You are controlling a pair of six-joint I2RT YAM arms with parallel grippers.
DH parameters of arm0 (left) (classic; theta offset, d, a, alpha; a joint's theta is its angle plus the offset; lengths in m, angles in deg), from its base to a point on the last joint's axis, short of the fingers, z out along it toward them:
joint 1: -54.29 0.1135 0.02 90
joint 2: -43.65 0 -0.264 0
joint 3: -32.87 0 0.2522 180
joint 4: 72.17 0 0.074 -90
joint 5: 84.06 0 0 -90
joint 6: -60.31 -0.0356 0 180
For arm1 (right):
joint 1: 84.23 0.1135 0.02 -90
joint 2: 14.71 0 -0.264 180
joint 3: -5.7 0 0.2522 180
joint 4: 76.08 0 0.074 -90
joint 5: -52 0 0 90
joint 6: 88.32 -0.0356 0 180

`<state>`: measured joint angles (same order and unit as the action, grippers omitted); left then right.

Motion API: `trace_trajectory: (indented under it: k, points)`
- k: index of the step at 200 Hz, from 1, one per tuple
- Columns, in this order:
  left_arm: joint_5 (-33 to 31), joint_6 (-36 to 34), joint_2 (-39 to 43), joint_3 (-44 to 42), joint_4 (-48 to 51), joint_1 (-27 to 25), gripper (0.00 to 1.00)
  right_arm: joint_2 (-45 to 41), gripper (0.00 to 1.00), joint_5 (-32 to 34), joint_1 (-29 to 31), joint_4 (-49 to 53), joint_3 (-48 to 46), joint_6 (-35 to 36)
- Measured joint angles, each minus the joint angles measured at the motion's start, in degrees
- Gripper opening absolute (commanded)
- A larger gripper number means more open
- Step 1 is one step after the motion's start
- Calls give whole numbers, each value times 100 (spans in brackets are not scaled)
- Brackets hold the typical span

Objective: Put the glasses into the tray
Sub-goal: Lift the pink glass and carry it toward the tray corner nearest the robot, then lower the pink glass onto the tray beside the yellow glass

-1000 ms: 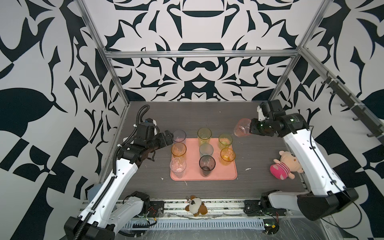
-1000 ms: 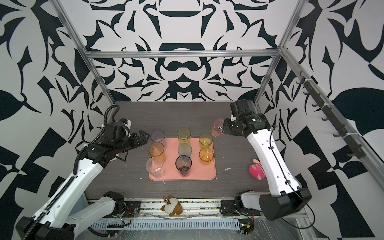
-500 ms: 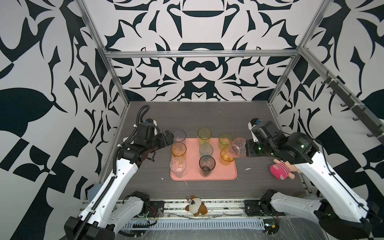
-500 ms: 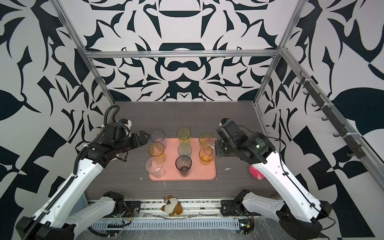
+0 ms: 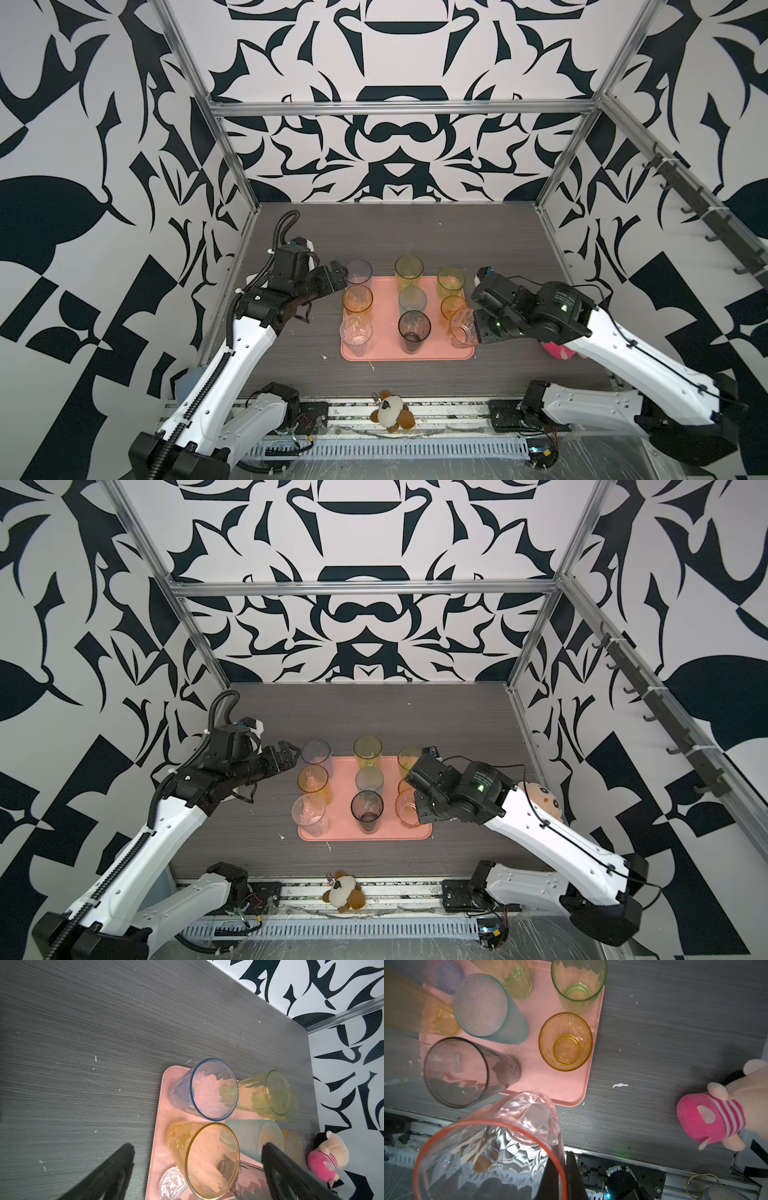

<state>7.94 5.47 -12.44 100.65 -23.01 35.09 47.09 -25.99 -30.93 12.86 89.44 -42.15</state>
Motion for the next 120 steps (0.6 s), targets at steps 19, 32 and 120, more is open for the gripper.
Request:
trace_trajectory:
  k: [19, 32, 120]
  points:
    - [31, 17, -2, -31, -4, 0, 99, -79, 0, -20, 0, -275, -564, -140]
    - [66, 42, -2, -31, -22, 0, 99, -131, 0, -37, 0, -444, -879, -227]
    - [153, 107, 0, -181, -136, 0, 100, 131, 0, 48, 4, -1392, -1519, -328]
